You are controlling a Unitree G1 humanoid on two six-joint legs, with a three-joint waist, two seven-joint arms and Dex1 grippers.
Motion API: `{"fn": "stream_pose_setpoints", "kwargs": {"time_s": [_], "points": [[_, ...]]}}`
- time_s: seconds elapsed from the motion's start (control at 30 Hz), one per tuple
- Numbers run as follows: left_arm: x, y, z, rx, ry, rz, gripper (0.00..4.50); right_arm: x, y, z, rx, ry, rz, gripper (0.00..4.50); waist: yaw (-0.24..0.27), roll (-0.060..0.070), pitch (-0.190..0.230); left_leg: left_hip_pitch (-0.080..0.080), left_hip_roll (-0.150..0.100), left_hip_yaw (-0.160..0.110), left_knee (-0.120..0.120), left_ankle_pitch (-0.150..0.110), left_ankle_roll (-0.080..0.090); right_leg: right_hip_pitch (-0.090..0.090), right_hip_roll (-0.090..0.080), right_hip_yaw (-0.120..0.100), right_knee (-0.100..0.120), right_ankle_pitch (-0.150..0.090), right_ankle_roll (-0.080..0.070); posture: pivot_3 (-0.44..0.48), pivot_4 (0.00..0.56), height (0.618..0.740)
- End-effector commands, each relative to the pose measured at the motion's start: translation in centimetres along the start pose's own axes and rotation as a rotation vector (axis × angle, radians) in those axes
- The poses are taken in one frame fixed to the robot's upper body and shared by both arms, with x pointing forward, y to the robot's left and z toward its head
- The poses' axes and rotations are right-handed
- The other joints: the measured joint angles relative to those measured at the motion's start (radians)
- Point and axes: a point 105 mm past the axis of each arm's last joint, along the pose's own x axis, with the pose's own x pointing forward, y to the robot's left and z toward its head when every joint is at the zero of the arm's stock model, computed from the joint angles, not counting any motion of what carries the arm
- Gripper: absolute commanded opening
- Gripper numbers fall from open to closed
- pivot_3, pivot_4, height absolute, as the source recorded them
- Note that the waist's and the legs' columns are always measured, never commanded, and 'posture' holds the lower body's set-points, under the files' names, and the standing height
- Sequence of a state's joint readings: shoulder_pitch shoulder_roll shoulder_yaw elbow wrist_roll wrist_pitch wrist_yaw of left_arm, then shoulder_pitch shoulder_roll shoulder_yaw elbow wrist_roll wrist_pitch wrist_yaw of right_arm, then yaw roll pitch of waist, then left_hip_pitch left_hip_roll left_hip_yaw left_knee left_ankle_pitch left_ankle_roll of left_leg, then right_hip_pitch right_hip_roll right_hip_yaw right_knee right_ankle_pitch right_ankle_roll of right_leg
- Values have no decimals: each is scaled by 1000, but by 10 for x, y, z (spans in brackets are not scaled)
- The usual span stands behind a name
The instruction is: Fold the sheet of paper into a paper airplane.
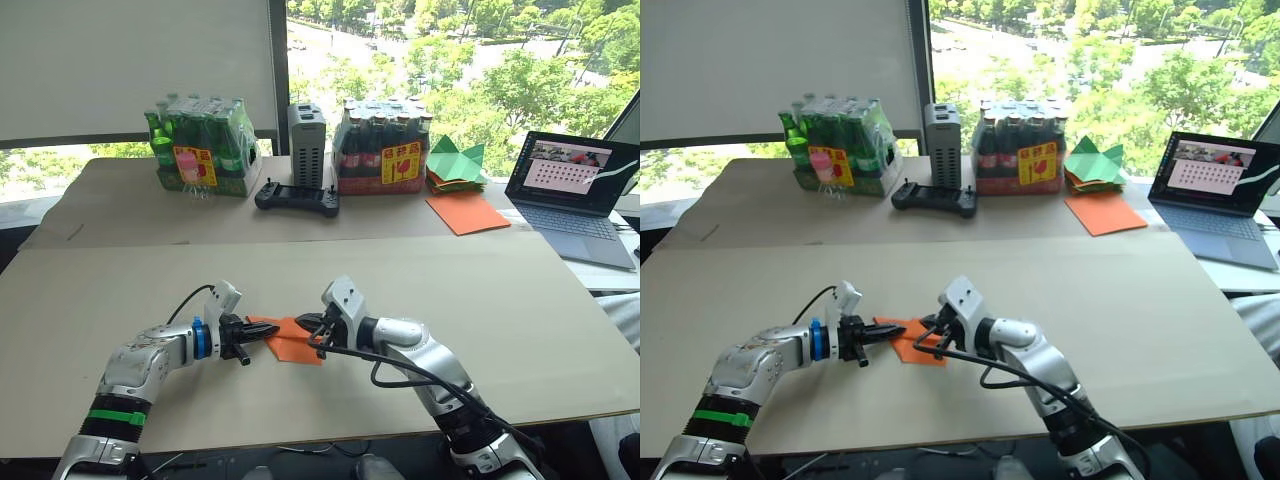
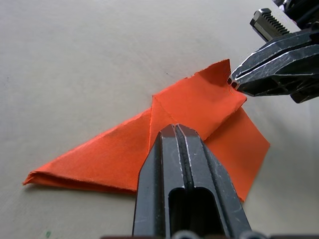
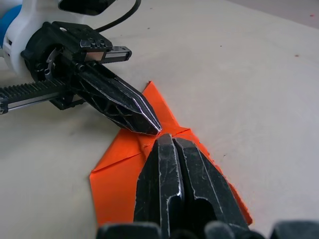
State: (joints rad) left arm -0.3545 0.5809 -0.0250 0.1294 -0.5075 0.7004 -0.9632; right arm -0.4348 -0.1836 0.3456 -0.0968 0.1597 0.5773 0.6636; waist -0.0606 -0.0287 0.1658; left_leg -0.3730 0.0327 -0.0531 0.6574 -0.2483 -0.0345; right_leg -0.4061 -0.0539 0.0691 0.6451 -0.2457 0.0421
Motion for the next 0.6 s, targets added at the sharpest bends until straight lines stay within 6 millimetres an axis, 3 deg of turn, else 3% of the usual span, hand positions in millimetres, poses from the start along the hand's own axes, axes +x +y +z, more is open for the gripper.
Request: {"fn": "stream_pose_setpoints", "kwargs": {"time_s": [0.03,0.27,0.6], "points": [[0,3,-6,-1,37,27,0,4,3,4,-27,-4,0,30,0,0,0,0,0,0,0,0,0,0,0,0,0,0,0,0,150,740],[0,4,-6,-1,38,30,0,16,13,-19,24,70,36,30,0,0,0,0,0,0,0,0,0,0,0,0,0,-1,2,0,150,740],[0,3,-6,-1,35,29,0,12,-1,-37,36,137,-22,30,-2,0,0,0,0,0,0,0,0,0,0,0,0,-1,2,0,150,740]]}}
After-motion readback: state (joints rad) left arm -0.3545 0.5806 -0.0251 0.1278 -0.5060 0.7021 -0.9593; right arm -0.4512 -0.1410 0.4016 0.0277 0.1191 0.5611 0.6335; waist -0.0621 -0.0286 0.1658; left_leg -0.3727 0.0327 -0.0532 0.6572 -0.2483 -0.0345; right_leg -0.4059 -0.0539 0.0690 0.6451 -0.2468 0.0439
